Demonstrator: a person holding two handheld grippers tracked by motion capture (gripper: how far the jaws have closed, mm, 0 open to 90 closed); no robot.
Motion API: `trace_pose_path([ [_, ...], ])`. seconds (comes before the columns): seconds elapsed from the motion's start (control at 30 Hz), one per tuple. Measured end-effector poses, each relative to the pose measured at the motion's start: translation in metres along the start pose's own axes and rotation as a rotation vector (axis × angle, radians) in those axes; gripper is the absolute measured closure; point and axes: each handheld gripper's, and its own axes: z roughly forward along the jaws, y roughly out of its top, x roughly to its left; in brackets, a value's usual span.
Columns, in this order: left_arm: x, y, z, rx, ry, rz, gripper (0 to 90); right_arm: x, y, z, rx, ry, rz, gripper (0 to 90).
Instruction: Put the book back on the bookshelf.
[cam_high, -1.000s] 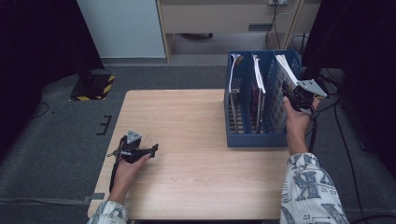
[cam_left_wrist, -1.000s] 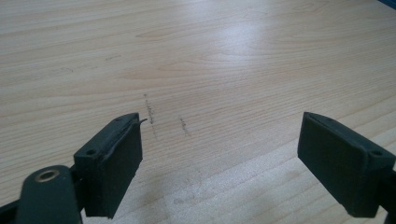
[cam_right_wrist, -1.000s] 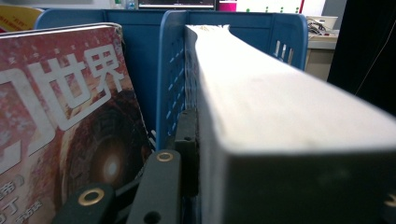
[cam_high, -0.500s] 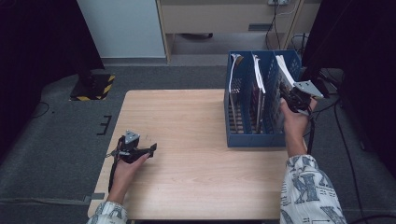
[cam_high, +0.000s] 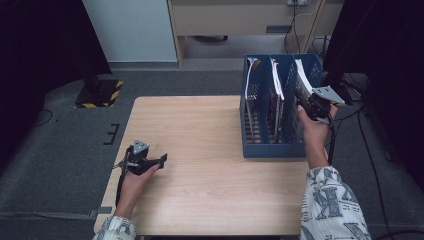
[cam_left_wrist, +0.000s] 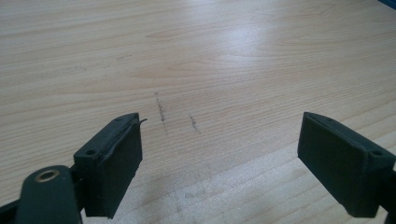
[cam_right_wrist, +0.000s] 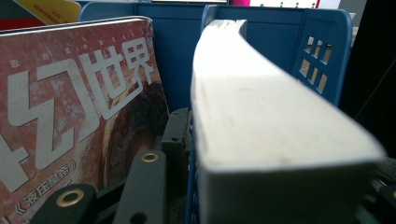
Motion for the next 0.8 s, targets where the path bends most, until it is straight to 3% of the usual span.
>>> trace_pose_path([
  [0.8,0.0011,-0.0001,-0.0004,0.001,0.003,0.000,13.6,0.0010,-0.0002,-0.0006,0.013,0.029,0.017,50.5],
])
